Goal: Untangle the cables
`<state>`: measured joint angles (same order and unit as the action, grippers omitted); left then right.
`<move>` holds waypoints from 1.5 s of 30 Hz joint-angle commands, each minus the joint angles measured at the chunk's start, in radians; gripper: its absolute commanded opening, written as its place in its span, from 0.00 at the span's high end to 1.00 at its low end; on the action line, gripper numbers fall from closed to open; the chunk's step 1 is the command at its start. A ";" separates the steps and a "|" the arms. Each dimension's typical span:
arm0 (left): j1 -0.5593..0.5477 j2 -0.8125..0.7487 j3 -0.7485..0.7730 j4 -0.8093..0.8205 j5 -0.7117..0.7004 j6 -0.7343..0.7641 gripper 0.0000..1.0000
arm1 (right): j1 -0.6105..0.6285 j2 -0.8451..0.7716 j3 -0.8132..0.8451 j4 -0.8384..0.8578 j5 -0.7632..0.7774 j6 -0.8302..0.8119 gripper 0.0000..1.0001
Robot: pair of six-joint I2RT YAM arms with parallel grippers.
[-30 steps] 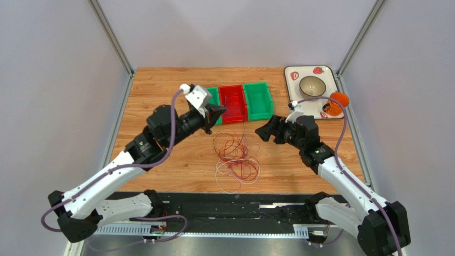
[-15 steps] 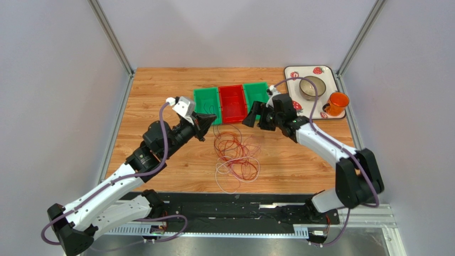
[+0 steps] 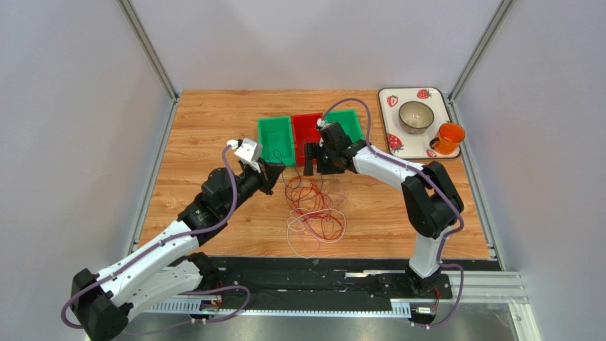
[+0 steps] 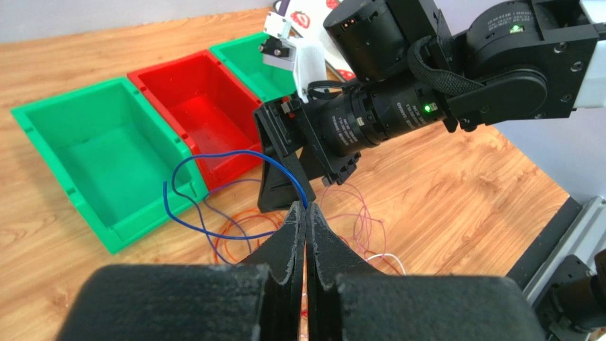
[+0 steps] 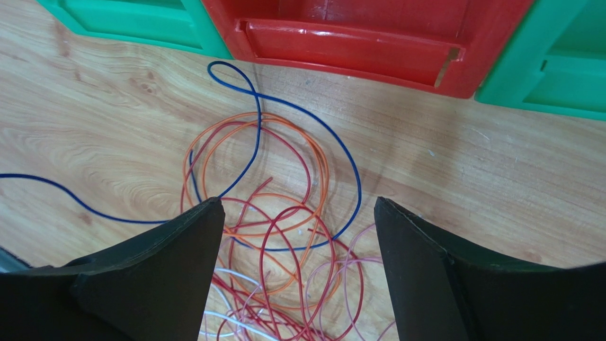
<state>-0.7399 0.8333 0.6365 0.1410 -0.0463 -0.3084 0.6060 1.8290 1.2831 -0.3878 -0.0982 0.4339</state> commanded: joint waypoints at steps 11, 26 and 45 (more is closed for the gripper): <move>0.013 -0.019 -0.041 0.062 -0.003 -0.035 1.00 | 0.008 0.151 0.165 -0.039 0.068 -0.081 0.28; 0.013 -0.057 0.075 -0.047 0.039 -0.049 1.00 | 0.037 0.009 0.208 -0.098 0.038 -0.086 1.00; 0.013 -0.227 0.149 -0.072 0.089 -0.101 1.00 | 0.038 -0.510 0.405 -0.114 -0.034 -0.086 1.00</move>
<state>-0.7311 0.6178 0.8417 0.0380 0.0364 -0.3714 0.6392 1.3987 1.6825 -0.5289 -0.1001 0.3607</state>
